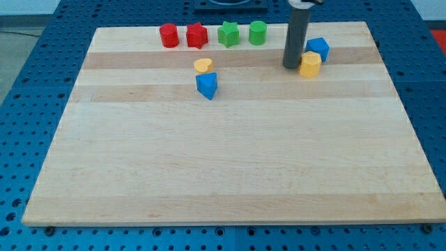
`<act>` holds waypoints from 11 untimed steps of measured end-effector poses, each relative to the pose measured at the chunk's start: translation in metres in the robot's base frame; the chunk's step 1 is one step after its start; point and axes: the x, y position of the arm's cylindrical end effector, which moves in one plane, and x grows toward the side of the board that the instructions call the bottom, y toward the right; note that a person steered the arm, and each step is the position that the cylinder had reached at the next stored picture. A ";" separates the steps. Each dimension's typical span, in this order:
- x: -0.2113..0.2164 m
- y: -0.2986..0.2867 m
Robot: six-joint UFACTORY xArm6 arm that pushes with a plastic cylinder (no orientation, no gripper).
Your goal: Move the yellow heart into the yellow hexagon
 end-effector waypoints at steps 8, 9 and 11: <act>-0.034 -0.126; -0.028 -0.174; -0.002 -0.233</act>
